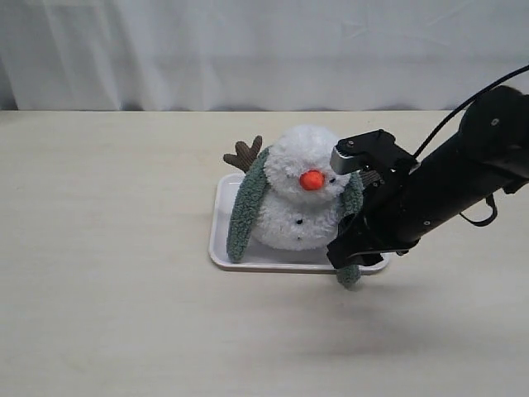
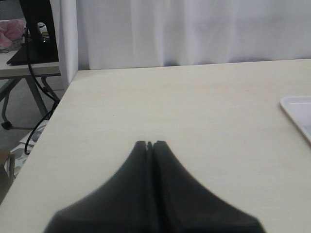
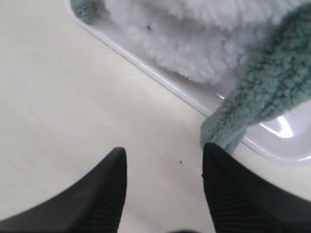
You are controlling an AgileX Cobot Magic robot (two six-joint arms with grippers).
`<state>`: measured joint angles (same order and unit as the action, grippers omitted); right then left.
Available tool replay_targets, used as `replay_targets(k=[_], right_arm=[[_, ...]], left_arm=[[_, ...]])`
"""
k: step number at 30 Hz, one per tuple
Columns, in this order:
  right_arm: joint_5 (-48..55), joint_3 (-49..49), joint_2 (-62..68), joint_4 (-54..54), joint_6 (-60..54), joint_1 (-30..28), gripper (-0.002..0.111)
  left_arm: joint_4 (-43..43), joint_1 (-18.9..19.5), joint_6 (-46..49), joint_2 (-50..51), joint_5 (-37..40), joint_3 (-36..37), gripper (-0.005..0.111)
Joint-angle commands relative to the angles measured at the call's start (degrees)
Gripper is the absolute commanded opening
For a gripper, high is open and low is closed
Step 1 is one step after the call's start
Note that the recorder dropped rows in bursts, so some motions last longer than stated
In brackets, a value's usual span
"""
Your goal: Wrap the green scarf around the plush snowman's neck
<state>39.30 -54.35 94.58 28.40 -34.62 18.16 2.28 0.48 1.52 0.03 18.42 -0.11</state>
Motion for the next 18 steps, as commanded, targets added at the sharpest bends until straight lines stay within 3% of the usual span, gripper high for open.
replay_targets(k=[1, 4, 6, 10, 18], right_arm=[[1.07, -0.57, -4.11, -2.34, 2.69, 0.01, 0.049], [-3.32, -1.46, -6.95, -5.99, 9.45, 0.01, 0.047], [-6.92, -1.57, -8.27, -9.04, 12.57, 0.01, 0.040], [-17.06, -1.57, -7.84, -14.46, 18.93, 0.01, 0.004], [-27.02, -1.57, -0.30, -14.31, 20.93, 0.01, 0.004]], left_arm=[[-0.04, -0.27, -0.09, -0.03, -0.79, 0.11, 0.000], [-0.04, -0.27, -0.09, -0.03, -0.79, 0.11, 0.000], [-0.04, -0.27, -0.09, -0.03, -0.79, 0.11, 0.000], [-0.04, -0.27, -0.09, -0.03, -0.79, 0.11, 0.000], [-0.04, -0.27, -0.09, -0.03, -0.79, 0.11, 0.000]])
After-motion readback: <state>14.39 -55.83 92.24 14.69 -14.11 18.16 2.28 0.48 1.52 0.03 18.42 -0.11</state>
